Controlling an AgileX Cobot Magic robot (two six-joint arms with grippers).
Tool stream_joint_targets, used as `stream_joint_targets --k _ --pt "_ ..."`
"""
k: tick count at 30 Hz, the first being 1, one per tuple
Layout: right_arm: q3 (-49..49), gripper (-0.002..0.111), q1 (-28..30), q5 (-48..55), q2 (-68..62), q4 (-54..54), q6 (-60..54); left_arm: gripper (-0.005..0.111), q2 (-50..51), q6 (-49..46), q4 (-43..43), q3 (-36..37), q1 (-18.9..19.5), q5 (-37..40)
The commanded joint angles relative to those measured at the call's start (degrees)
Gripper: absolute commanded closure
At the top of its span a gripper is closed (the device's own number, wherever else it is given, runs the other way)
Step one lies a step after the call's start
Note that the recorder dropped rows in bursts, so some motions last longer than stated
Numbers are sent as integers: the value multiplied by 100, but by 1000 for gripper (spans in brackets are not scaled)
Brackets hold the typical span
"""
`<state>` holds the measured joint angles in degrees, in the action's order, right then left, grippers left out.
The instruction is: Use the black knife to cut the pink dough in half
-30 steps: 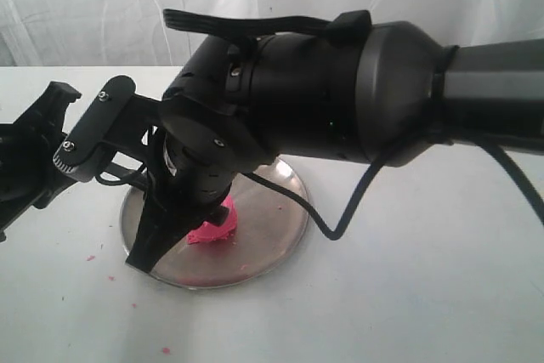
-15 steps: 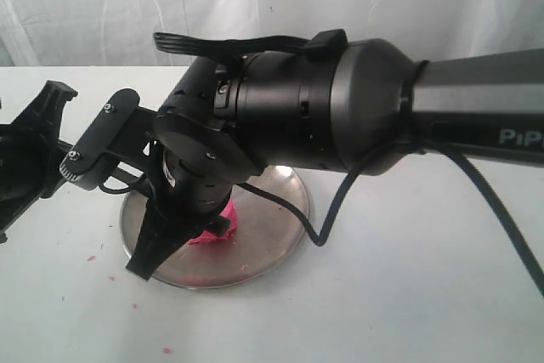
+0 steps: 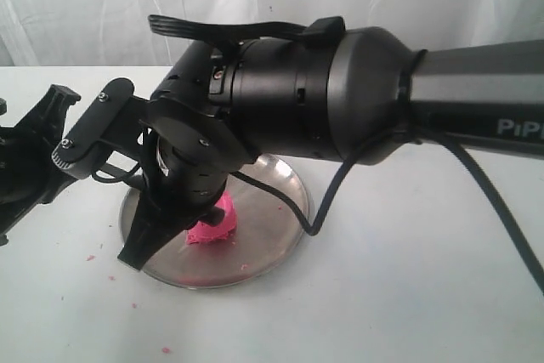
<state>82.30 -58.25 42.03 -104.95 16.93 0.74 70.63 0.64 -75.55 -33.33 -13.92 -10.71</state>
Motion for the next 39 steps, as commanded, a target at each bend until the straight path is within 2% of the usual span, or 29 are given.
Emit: stream_joint_targets --k 1,5,12,24,27,32,39 --pt "52 108 -4 -115 41 68 -30 70 13 -64 46 -11 -22 150" --pt "55 108 -4 -138 41 68 -30 59 13 53 46 -11 -22 136" --pt "55 108 -4 -136 65 68 -42 58 13 105 78 -11 -22 -284" --pt "64 108 -4 -154 112 68 -74 58 213 342 78 -11 -22 -304" --pt "64 108 -4 -133 112 35 -74 60 213 385 78 -11 -22 -359" --pt "64 108 -121 -133 112 -66 -234 71 213 502 90 -11 -22 -359" --pt "64 108 -169 -146 112 -75 -245 72 213 516 101 -11 -22 -272"
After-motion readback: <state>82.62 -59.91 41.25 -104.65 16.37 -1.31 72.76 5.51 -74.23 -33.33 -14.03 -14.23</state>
